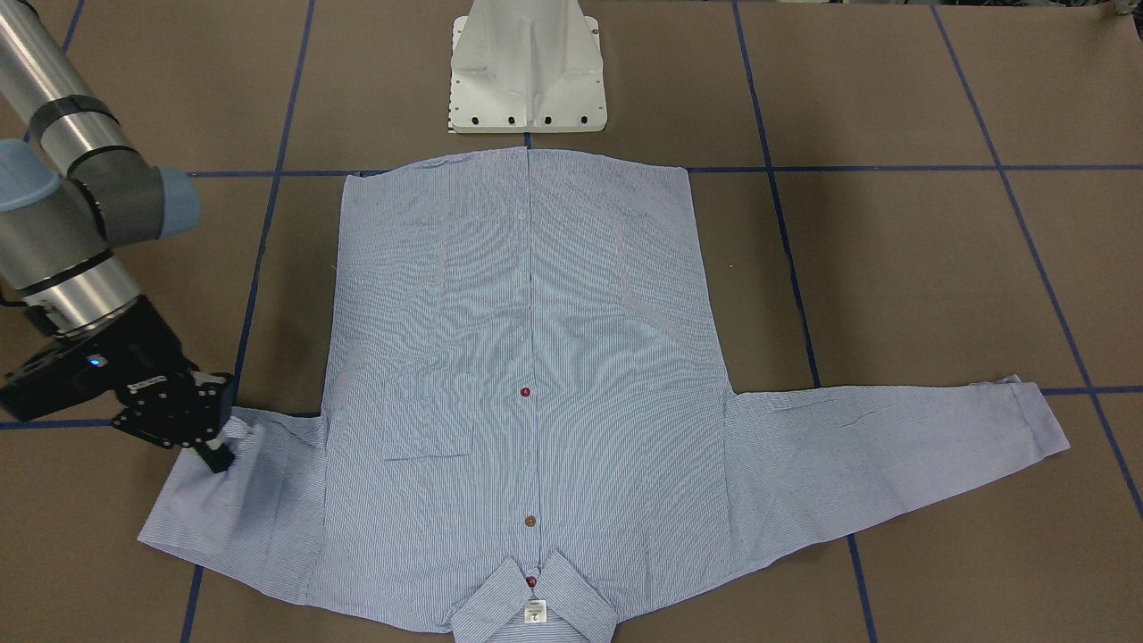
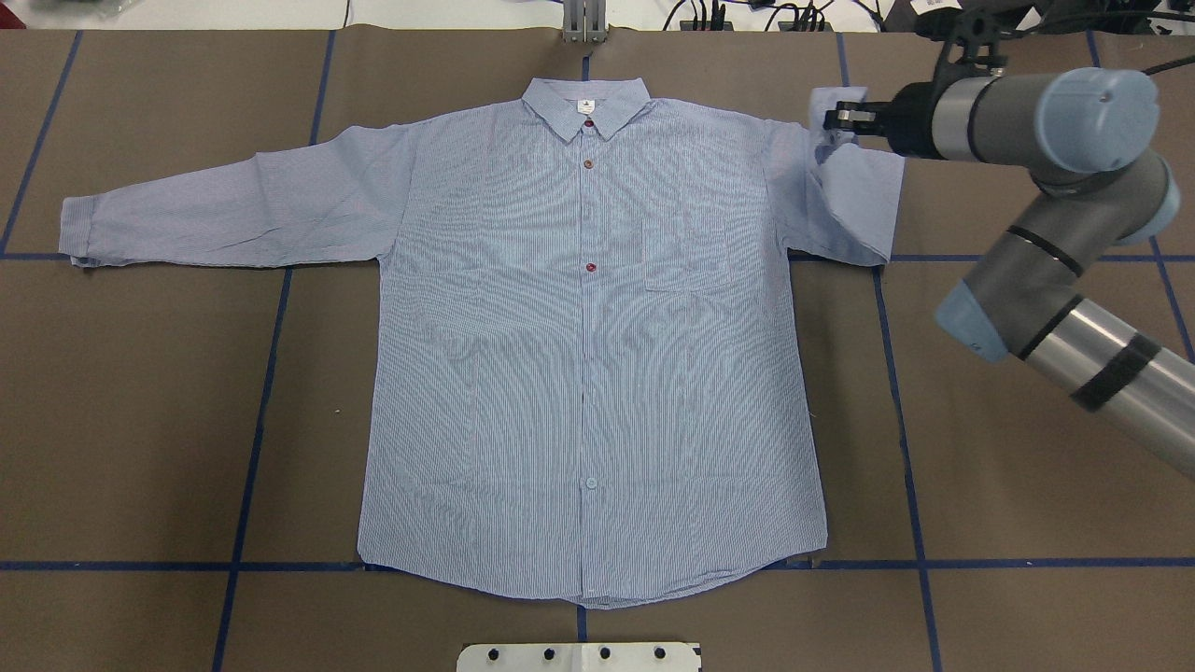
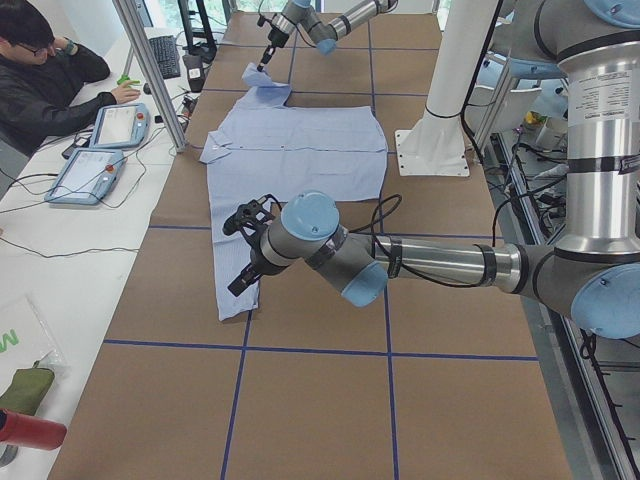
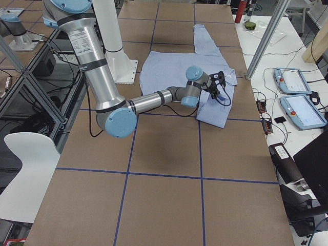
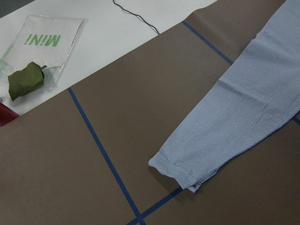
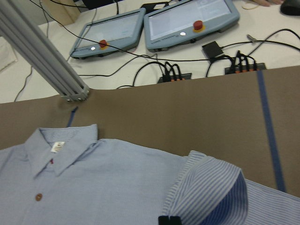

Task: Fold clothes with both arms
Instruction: 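Carry the sleeve cuff with the right gripper across the shirt front toward the collar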

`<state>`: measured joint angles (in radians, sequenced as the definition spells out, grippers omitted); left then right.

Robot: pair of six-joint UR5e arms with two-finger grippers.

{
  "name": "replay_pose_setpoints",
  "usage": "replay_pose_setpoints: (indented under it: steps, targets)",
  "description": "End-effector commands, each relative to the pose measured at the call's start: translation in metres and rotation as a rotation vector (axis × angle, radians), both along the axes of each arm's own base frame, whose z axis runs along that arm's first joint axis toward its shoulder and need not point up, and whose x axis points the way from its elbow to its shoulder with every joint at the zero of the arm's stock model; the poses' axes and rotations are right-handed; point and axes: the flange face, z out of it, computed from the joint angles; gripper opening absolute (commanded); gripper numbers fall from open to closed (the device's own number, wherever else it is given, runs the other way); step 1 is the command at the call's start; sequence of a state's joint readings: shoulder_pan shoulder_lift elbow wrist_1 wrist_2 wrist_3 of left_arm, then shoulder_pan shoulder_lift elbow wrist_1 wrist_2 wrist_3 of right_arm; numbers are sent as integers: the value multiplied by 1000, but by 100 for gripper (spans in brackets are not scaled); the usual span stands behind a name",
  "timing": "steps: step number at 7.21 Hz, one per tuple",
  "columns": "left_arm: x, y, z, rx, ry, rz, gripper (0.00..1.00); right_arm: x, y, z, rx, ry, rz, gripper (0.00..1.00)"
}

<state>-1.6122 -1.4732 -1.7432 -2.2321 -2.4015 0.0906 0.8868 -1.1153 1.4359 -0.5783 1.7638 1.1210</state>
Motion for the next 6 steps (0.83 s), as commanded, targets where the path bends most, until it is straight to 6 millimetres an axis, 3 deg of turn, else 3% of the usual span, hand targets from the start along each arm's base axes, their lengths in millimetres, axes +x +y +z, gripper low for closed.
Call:
replay_pose_setpoints:
  steps: [1, 3, 5, 6]
  targets:
    - [1, -1, 1, -1, -1, 1, 100, -81, 9, -101, -8, -80, 72, 0]
    - [0, 1, 2, -4, 0, -1, 100, -129, 14, -177, -27, -50, 106, 0]
    - [0, 1, 2, -4, 1, 0, 100, -202, 27, -210, -60, -68, 191, 0]
    - [0, 1, 2, -4, 0, -1, 100, -220, 36, -218, -64, -59, 172, 0]
